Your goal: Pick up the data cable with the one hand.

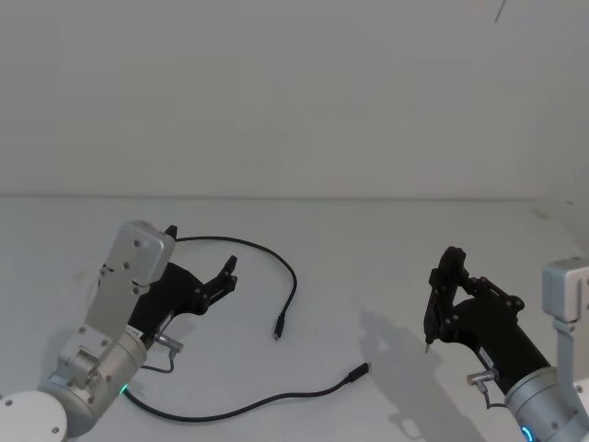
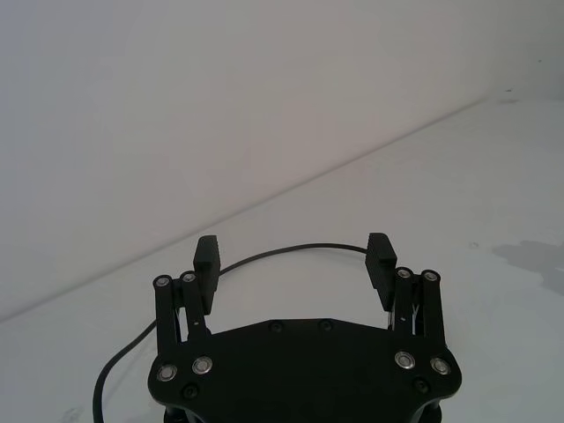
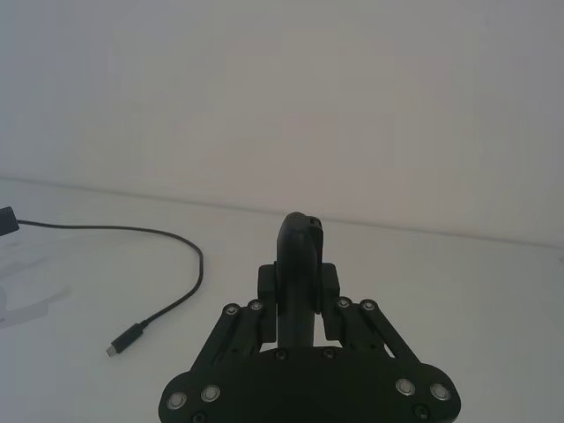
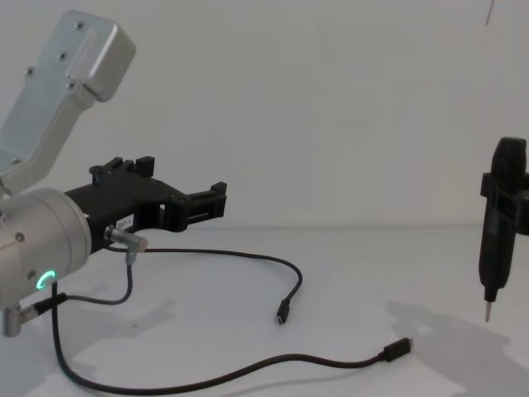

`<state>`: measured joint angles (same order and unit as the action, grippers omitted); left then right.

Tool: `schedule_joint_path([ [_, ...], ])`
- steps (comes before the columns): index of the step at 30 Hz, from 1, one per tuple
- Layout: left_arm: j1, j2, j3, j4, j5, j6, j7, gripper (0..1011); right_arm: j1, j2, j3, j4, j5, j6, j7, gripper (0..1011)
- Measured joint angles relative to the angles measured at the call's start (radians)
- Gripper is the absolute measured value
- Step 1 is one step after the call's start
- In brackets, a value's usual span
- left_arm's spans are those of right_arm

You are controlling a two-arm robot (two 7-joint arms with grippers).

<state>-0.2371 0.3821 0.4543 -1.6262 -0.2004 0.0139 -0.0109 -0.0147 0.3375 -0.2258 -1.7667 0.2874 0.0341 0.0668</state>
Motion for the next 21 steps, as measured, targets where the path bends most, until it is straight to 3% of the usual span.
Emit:
schedule_joint_path([
  [12,-0.001,0.0,0.0,-0.001,0.0,0.003,-0.006,1001,0.0,0.0,0.0,0.0,0.0,0.0,0.0,279],
  [21,-0.008,0.024,0.006,-0.017,-0.017,0.022,-0.071,1001,0.0,0.0,0.0,0.0,0.0,0.0,0.0,279],
])
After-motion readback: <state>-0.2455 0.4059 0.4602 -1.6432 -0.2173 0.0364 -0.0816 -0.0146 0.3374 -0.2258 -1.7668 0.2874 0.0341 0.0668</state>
